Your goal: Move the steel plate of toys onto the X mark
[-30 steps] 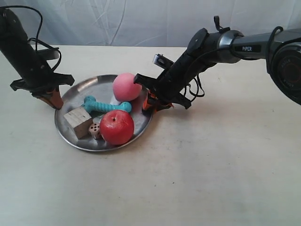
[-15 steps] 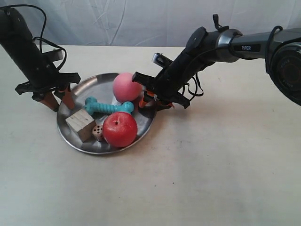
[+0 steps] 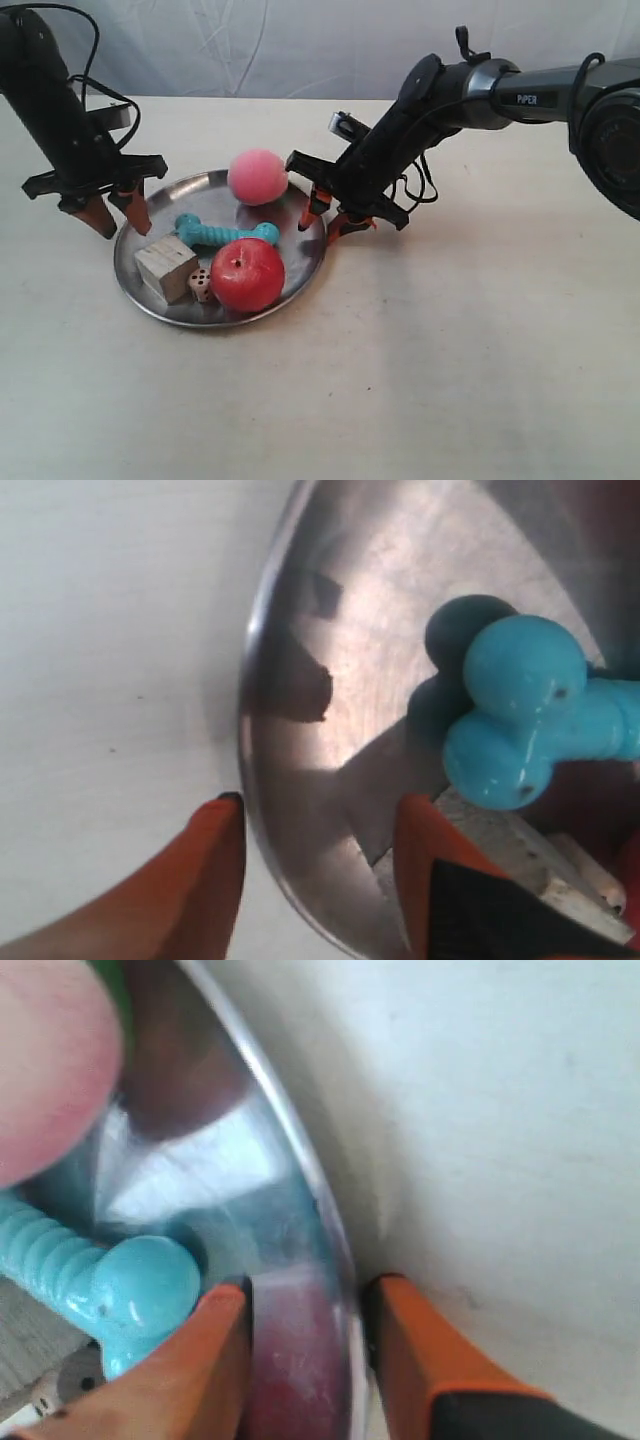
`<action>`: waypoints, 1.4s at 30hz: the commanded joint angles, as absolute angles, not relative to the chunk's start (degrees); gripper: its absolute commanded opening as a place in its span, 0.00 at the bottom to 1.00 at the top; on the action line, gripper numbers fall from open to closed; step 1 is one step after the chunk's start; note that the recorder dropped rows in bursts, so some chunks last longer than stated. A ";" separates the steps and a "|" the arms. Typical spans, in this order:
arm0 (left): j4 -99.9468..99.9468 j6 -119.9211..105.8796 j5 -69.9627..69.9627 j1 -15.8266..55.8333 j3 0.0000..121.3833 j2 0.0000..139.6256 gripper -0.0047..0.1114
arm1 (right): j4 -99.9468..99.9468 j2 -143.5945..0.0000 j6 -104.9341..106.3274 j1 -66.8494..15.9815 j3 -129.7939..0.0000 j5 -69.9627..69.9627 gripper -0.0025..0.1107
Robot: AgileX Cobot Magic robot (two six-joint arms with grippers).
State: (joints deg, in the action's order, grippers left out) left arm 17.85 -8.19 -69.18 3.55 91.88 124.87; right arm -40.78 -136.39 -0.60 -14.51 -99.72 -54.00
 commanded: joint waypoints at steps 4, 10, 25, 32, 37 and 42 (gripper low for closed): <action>16.15 -7.57 -66.93 0.72 92.15 122.57 0.43 | -35.61 -134.72 -0.66 -10.99 -99.75 -53.95 0.38; 14.18 -8.71 -61.23 0.37 92.15 118.86 0.21 | -21.69 -128.02 -0.42 -10.35 -99.75 -52.32 0.02; 28.42 -24.17 -31.22 3.06 59.83 78.80 0.04 | -13.33 -83.63 2.42 -17.19 -63.15 -29.39 0.02; 33.37 -29.53 -22.46 5.31 42.61 60.78 0.04 | -14.63 -66.41 2.71 -20.02 -45.52 -11.57 0.02; 31.27 -29.53 -24.77 5.31 40.35 55.00 0.04 | -15.05 -60.38 2.71 -20.02 -43.16 -17.78 0.02; 31.01 -29.53 -24.38 5.31 40.35 52.68 0.04 | -15.05 -58.52 2.71 -20.02 -43.16 -17.96 0.02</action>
State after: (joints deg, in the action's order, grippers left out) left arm 31.25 -29.36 -24.90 4.90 40.72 53.82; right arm -14.99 -59.59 2.11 -19.92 -43.41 -18.06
